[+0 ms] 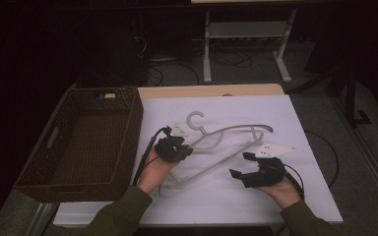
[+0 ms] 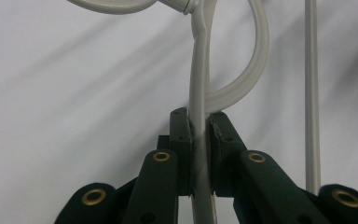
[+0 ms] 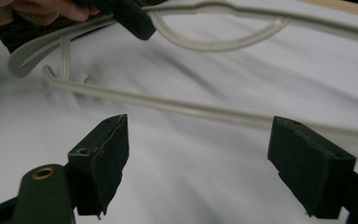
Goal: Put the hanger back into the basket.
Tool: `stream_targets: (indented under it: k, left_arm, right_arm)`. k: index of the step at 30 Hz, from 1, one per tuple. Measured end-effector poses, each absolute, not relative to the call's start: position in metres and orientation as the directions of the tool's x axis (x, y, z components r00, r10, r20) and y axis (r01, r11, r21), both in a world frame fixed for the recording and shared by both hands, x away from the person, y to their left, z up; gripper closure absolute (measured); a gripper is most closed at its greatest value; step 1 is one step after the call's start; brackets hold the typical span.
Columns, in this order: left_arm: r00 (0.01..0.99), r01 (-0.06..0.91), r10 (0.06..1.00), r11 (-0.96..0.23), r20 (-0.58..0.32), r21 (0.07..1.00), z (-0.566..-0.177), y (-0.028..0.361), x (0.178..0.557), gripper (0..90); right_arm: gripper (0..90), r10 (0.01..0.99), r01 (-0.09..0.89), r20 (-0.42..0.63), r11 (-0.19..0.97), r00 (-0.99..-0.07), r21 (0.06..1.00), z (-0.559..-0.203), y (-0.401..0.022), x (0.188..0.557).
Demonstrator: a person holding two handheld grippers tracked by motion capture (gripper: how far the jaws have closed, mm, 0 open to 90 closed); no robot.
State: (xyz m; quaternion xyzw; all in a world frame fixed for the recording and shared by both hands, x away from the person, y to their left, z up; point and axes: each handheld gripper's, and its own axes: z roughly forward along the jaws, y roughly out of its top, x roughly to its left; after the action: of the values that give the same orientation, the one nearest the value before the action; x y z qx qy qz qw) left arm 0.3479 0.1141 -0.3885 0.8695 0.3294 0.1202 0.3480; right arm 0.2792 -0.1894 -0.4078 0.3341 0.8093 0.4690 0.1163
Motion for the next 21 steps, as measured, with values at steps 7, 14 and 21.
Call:
stream_targets:
  k: [7, 14, 21]
  left_arm:
    - [0.727, 0.505, 0.686, -0.51, -0.025, 0.696, -0.364, 0.125, 0.355, 82.1]
    - [0.716, 0.512, 0.698, -0.498, -0.027, 0.7, -0.344, 0.135, 0.358, 82.1]
    - [0.709, 0.513, 0.705, -0.491, -0.026, 0.704, -0.327, 0.145, 0.357, 82.1]
  right_arm:
    - [18.0, 0.664, 0.417, 0.12, 0.309, -0.738, 0.855, -0.402, -0.196, 0.276]
    - [13.8, 0.679, 0.4, 0.109, 0.287, -0.726, 0.871, -0.402, -0.2, 0.276]
    - [13.3, 0.7, 0.41, 0.116, 0.269, -0.704, 0.871, -0.406, -0.21, 0.273]
